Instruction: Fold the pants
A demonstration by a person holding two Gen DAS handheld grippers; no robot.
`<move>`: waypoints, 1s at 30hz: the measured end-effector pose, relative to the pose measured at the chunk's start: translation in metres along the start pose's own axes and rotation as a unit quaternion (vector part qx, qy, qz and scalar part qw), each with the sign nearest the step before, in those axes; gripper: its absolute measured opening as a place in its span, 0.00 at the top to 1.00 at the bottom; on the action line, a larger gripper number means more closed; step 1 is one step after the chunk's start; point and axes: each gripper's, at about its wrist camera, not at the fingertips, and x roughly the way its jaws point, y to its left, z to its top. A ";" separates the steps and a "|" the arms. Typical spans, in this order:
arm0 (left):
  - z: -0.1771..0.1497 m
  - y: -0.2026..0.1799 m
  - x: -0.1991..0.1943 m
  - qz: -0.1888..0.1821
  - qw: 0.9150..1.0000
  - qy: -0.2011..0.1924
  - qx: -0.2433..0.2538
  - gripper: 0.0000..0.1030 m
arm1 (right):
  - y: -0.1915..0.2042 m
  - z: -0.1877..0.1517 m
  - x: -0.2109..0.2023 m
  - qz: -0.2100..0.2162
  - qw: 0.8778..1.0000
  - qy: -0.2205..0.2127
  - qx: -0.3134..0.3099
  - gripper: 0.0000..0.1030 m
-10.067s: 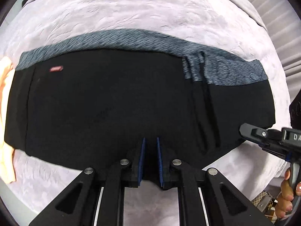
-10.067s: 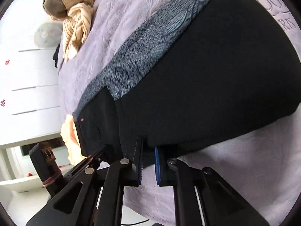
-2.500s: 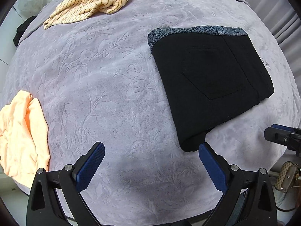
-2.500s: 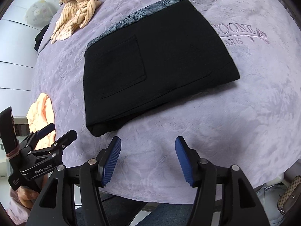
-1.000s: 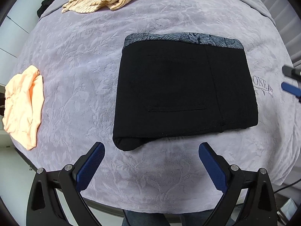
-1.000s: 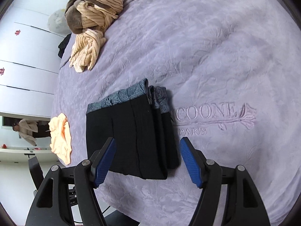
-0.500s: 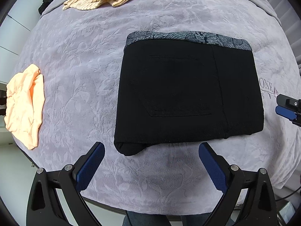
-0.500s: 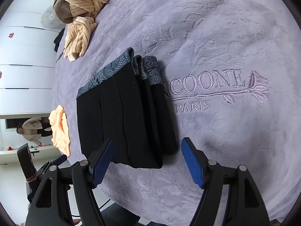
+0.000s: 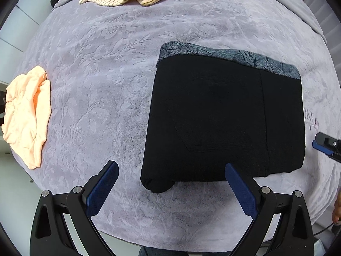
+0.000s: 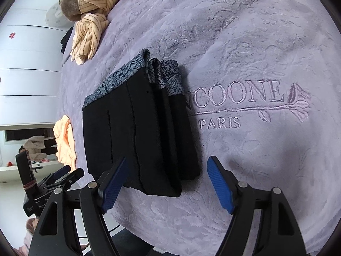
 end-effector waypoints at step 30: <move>0.052 0.029 0.084 -0.219 0.975 0.036 0.029 0.03 | -0.015 0.029 0.056 0.090 0.993 0.056 -0.048 0.19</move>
